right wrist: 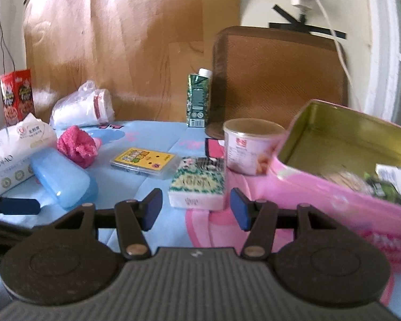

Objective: Organize soft objects
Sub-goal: 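Reach the right tool to the green tissue pack and grasp it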

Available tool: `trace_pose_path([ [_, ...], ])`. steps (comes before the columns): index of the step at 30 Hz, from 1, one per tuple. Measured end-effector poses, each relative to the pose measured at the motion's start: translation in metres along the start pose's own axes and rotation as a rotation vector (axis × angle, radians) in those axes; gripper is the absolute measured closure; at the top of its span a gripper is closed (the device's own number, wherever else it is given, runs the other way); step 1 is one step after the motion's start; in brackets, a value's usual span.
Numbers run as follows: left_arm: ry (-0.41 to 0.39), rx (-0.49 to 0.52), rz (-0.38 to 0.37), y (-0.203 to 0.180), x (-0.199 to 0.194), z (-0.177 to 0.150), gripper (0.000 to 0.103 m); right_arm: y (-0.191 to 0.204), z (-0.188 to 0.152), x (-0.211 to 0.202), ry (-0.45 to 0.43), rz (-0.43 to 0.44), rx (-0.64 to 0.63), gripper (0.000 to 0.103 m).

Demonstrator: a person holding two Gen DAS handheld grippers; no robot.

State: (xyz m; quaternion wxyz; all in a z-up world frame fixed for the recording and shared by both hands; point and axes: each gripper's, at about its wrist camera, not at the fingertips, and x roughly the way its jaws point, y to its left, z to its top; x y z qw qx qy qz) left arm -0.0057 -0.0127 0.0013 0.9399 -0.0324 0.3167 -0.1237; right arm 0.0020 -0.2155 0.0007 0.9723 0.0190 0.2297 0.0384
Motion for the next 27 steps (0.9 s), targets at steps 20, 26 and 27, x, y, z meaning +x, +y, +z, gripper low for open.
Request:
trace_pose_path([
  [20, -0.011, -0.06, -0.051, 0.01, -0.001, 0.002, 0.005, -0.006, -0.01, -0.001, 0.112, 0.083, 0.016, 0.046],
  [26, 0.005, -0.025, -0.071, 0.005, 0.001, 0.003, 0.005, -0.007, -0.041, -0.057, 0.104, 0.205, -0.025, 0.045],
  [27, 0.012, -0.015, -0.082, 0.003, 0.001, 0.004, 0.005, -0.006, -0.046, -0.064, 0.1, 0.212, -0.027, 0.045],
])
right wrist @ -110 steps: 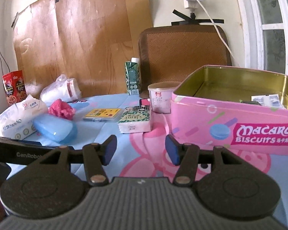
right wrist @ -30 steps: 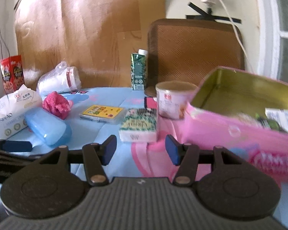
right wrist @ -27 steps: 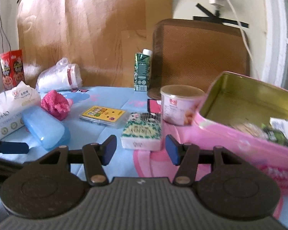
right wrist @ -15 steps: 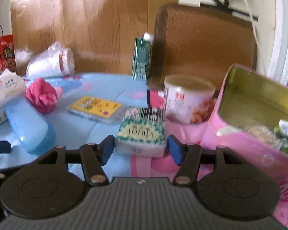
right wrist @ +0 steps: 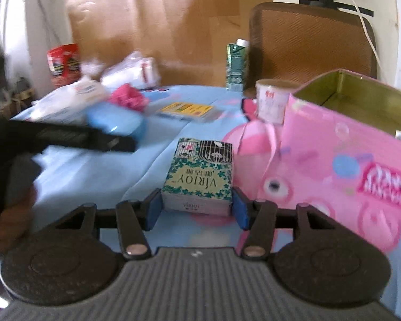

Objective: Organize soft objects
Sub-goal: 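Reach the right tool to the green tissue pack and grasp it, then carry the green tissue pack into the pink tin and open the right tool, then move both tools back toward the yellow smiley card pack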

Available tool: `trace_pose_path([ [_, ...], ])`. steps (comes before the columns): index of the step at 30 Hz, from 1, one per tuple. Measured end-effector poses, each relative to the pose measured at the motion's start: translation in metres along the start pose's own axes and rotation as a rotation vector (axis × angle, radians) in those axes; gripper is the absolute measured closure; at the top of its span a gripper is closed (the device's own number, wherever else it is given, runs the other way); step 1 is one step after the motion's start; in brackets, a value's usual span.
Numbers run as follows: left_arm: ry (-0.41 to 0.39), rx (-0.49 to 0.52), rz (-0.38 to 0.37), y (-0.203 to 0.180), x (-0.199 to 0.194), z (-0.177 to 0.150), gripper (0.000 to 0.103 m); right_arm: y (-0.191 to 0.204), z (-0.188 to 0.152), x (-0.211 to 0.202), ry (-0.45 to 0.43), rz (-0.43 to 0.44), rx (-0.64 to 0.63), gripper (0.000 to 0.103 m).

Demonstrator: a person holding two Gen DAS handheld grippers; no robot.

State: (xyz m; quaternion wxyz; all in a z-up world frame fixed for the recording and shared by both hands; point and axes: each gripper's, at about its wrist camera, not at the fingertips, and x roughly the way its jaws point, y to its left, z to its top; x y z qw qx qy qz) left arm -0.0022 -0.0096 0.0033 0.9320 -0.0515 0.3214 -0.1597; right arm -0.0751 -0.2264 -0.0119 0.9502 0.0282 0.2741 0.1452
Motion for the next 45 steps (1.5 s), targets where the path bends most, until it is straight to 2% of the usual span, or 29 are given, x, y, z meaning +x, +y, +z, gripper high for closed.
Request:
trace_pose_path([
  [3, 0.021, -0.001, -0.034, -0.008, -0.004, 0.0, 0.009, 0.008, -0.009, -0.009, -0.016, -0.014, -0.034, 0.041],
  [6, 0.068, -0.043, -0.157, -0.02, -0.007, 0.0, 0.015, 0.008, -0.01, -0.007, -0.028, -0.011, -0.044, 0.04],
  [8, 0.121, -0.054, -0.222, -0.031, 0.0, 0.0, 0.023, 0.005, -0.01, -0.005, -0.035, 0.002, -0.035, 0.04],
  [9, 0.146, -0.057, -0.249, -0.037, 0.005, -0.001, 0.032, 0.004, -0.01, -0.005, -0.037, 0.006, -0.033, 0.041],
  [10, 0.156, -0.047, -0.265, -0.045, 0.008, -0.002, 0.036, 0.004, -0.011, -0.003, -0.042, 0.008, -0.036, 0.047],
  [12, 0.18, -0.012, -0.287, -0.06, 0.015, -0.003, 0.047, 0.005, -0.013, -0.005, -0.055, 0.012, -0.052, 0.048],
  [14, 0.171, 0.013, -0.288, -0.075, 0.015, 0.002, 0.048, 0.005, -0.015, -0.009, -0.076, 0.028, -0.052, 0.048],
  [17, 0.125, 0.058, -0.326, -0.096, 0.01, 0.019, 0.048, 0.002, -0.014, -0.019, -0.142, -0.028, -0.072, 0.048],
  [22, 0.083, 0.164, -0.405, -0.149, 0.017, 0.053, 0.048, -0.029, 0.006, -0.038, -0.286, -0.107, -0.001, 0.048],
  [25, 0.044, 0.241, -0.405, -0.181, 0.029, 0.064, 0.047, -0.053, 0.019, -0.04, -0.34, -0.181, 0.042, 0.048],
  [28, 0.039, 0.242, -0.395, -0.203, 0.048, 0.072, 0.042, -0.08, 0.028, -0.037, -0.361, -0.258, 0.078, 0.047],
  [31, -0.008, 0.258, -0.318, -0.208, 0.056, 0.071, 0.035, -0.11, 0.033, -0.023, -0.337, -0.413, 0.103, 0.039],
  [33, -0.015, 0.256, -0.323, -0.203, 0.053, 0.067, 0.034, -0.127, 0.033, -0.017, -0.314, -0.465, 0.13, 0.038],
  [36, -0.031, 0.262, -0.296, -0.188, 0.043, 0.061, 0.034, -0.136, 0.025, -0.025, -0.353, -0.441, 0.185, 0.038],
  [39, -0.045, 0.236, -0.289, -0.159, 0.029, 0.052, 0.032, -0.133, 0.02, -0.028, -0.384, -0.427, 0.194, 0.038],
  [41, -0.053, 0.227, -0.256, -0.135, 0.017, 0.045, 0.032, -0.127, 0.019, -0.03, -0.398, -0.393, 0.18, 0.04],
  [45, -0.064, 0.164, -0.197, -0.084, -0.008, 0.03, 0.032, -0.107, 0.024, -0.029, -0.411, -0.293, 0.119, 0.05],
])
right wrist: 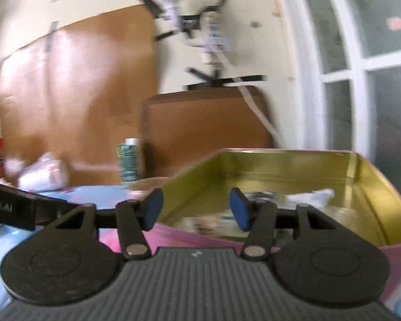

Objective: Organize soft objects
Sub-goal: 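Move both tools back toward the yellow smiley card pack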

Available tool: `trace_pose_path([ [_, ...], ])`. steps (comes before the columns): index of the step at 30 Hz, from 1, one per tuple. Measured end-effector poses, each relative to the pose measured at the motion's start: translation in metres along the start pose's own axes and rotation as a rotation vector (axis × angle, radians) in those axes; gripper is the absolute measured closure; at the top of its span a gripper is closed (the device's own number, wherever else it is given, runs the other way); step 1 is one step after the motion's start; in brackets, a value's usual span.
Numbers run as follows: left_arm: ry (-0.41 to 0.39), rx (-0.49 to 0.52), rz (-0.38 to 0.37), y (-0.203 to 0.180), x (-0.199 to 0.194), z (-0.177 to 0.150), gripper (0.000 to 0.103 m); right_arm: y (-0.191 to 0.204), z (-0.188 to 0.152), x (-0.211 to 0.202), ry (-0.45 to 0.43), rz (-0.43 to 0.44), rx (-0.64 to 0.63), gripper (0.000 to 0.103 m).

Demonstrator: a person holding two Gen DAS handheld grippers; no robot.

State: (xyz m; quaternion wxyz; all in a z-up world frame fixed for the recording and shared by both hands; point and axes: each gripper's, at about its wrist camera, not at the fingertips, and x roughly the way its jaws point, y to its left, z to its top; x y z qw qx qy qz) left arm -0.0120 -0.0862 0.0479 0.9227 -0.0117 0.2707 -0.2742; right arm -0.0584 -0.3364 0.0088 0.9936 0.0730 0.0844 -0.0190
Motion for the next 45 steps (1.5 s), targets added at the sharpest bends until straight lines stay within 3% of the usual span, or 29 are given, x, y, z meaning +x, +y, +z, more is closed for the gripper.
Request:
trace_pose_path([
  [4, 0.0, -0.077, 0.116, 0.049, -0.029, -0.026, 0.032, 0.034, 0.001, 0.011, 0.071, 0.154, -0.034, 0.061],
  [10, 0.01, -0.187, 0.31, 0.113, -0.04, -0.051, 0.032, 0.091, -0.002, 0.046, 0.201, 0.307, -0.118, 0.062],
  [12, -0.015, -0.243, 0.276, 0.123, -0.044, -0.051, 0.024, 0.111, -0.001, 0.067, 0.238, 0.337, -0.15, 0.06],
  [15, -0.003, -0.245, 0.278, 0.125, -0.04, -0.049, 0.022, 0.134, 0.002, 0.107, 0.29, 0.393, -0.211, 0.032],
  [16, -0.008, -0.24, 0.272, 0.124, -0.041, -0.05, 0.022, 0.14, 0.003, 0.12, 0.308, 0.396, -0.229, 0.029],
  [18, -0.015, -0.236, 0.268, 0.123, -0.041, -0.049, 0.022, 0.154, 0.001, 0.144, 0.361, 0.411, -0.275, 0.026],
  [21, -0.025, -0.247, 0.265, 0.123, -0.043, -0.052, 0.022, 0.167, -0.004, 0.175, 0.427, 0.391, -0.367, 0.015],
  [24, -0.026, -0.264, 0.258, 0.127, -0.043, -0.052, 0.022, 0.159, -0.005, 0.195, 0.521, 0.43, -0.273, 0.019],
  [26, -0.027, -0.273, 0.251, 0.128, -0.043, -0.052, 0.021, 0.155, -0.005, 0.189, 0.514, 0.422, -0.264, 0.026],
  [30, -0.028, -0.275, 0.254, 0.128, -0.043, -0.052, 0.02, 0.146, -0.008, 0.16, 0.498, 0.408, -0.272, 0.028],
  [32, -0.031, -0.268, 0.261, 0.126, -0.044, -0.052, 0.019, 0.138, -0.01, 0.143, 0.485, 0.403, -0.264, 0.035],
  [39, -0.007, -0.256, 0.258, 0.123, -0.042, -0.052, 0.019, 0.116, -0.024, 0.071, 0.456, 0.382, -0.242, 0.035],
  [45, 0.032, -0.201, 0.178, 0.111, -0.042, -0.052, 0.019, 0.112, -0.043, 0.0, 0.418, 0.422, -0.227, 0.034],
])
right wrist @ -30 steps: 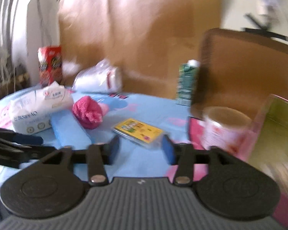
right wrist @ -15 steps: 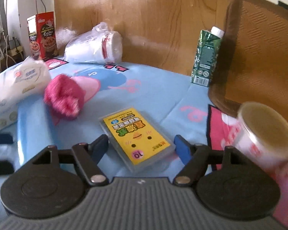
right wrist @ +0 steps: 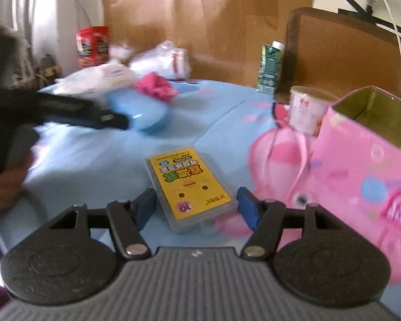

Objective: Organize soft objects
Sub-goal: 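Move both tools back toward the yellow smiley card pack, then grasp the yellow smiley card pack with the left tool, then carry the yellow card pack into the pink tin and release it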

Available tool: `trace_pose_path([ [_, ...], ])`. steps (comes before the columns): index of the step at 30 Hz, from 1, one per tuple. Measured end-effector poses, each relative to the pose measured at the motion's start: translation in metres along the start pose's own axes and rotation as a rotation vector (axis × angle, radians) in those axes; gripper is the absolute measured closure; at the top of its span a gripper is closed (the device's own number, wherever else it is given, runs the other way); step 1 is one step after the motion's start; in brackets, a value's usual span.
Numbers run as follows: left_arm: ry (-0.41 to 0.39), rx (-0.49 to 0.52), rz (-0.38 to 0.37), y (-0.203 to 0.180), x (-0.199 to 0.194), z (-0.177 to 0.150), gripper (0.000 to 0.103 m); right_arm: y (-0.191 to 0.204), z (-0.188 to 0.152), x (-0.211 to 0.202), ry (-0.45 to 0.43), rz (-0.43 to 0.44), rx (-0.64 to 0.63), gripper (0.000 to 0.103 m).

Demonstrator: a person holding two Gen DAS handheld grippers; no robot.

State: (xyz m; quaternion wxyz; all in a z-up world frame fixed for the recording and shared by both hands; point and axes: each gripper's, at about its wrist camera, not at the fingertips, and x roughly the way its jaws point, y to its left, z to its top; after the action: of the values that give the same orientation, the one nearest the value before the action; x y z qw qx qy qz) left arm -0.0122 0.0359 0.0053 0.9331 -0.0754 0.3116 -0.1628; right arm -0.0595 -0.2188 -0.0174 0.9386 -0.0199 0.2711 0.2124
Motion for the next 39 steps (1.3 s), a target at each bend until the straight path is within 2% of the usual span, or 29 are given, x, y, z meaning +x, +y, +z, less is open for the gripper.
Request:
trace_pose_path([
  [2, 0.018, -0.004, -0.048, -0.008, -0.003, -0.002, 0.019, 0.008, -0.009, -0.01, -0.021, 0.004, -0.006, 0.033],
  [4, 0.039, -0.008, -0.108, -0.017, -0.007, -0.004, 0.019, 0.011, -0.014, -0.015, -0.034, -0.005, -0.019, 0.023],
  [5, 0.045, 0.003, -0.127, -0.023, -0.009, -0.004, 0.019, 0.011, -0.015, -0.017, -0.038, -0.011, -0.021, 0.022],
  [9, 0.091, 0.05, -0.186, -0.045, -0.008, -0.006, 0.023, 0.004, -0.018, -0.021, -0.04, 0.005, -0.002, 0.024],
  [11, 0.161, 0.043, -0.225, -0.052, 0.006, -0.009, 0.028, 0.005, -0.022, -0.023, -0.052, 0.009, -0.007, 0.033],
  [12, 0.138, 0.06, -0.215, -0.057, 0.006, -0.012, 0.027, 0.007, -0.024, -0.023, -0.061, 0.004, -0.018, 0.042],
  [14, 0.149, 0.103, -0.23, -0.07, 0.007, -0.017, 0.031, 0.009, -0.026, -0.025, -0.072, 0.012, -0.015, 0.042],
  [15, 0.149, 0.106, -0.232, -0.076, 0.007, -0.018, 0.029, 0.009, -0.027, -0.025, -0.078, 0.01, -0.013, 0.042],
  [18, 0.151, 0.113, -0.216, -0.085, 0.01, -0.012, 0.03, 0.011, -0.029, -0.028, -0.093, -0.003, -0.009, 0.043],
  [22, 0.094, 0.119, -0.266, -0.099, 0.005, 0.014, 0.031, 0.003, -0.028, -0.037, -0.15, -0.026, 0.021, 0.043],
  [25, 0.026, 0.195, -0.3, -0.129, 0.006, 0.041, 0.031, -0.006, -0.02, -0.05, -0.23, -0.083, 0.024, 0.043],
  [28, -0.04, 0.275, -0.349, -0.166, 0.014, 0.063, 0.031, -0.022, -0.009, -0.061, -0.3, -0.176, 0.022, 0.043],
  [32, -0.09, 0.341, -0.401, -0.216, 0.037, 0.083, 0.032, -0.054, 0.004, -0.068, -0.339, -0.318, 0.034, 0.043],
  [33, -0.077, 0.347, -0.434, -0.226, 0.044, 0.086, 0.032, -0.064, 0.007, -0.068, -0.341, -0.347, 0.043, 0.051],
  [34, -0.063, 0.352, -0.457, -0.238, 0.053, 0.089, 0.032, -0.075, 0.009, -0.068, -0.34, -0.378, 0.054, 0.081],
  [35, -0.062, 0.363, -0.449, -0.25, 0.063, 0.089, 0.031, -0.085, 0.011, -0.066, -0.329, -0.397, 0.068, 0.086],
  [37, -0.078, 0.407, -0.382, -0.267, 0.079, 0.086, 0.024, -0.106, 0.017, -0.06, -0.305, -0.45, 0.12, 0.082],
  [39, -0.07, 0.42, -0.329, -0.272, 0.092, 0.082, 0.024, -0.122, 0.021, -0.051, -0.282, -0.55, 0.137, 0.081],
])
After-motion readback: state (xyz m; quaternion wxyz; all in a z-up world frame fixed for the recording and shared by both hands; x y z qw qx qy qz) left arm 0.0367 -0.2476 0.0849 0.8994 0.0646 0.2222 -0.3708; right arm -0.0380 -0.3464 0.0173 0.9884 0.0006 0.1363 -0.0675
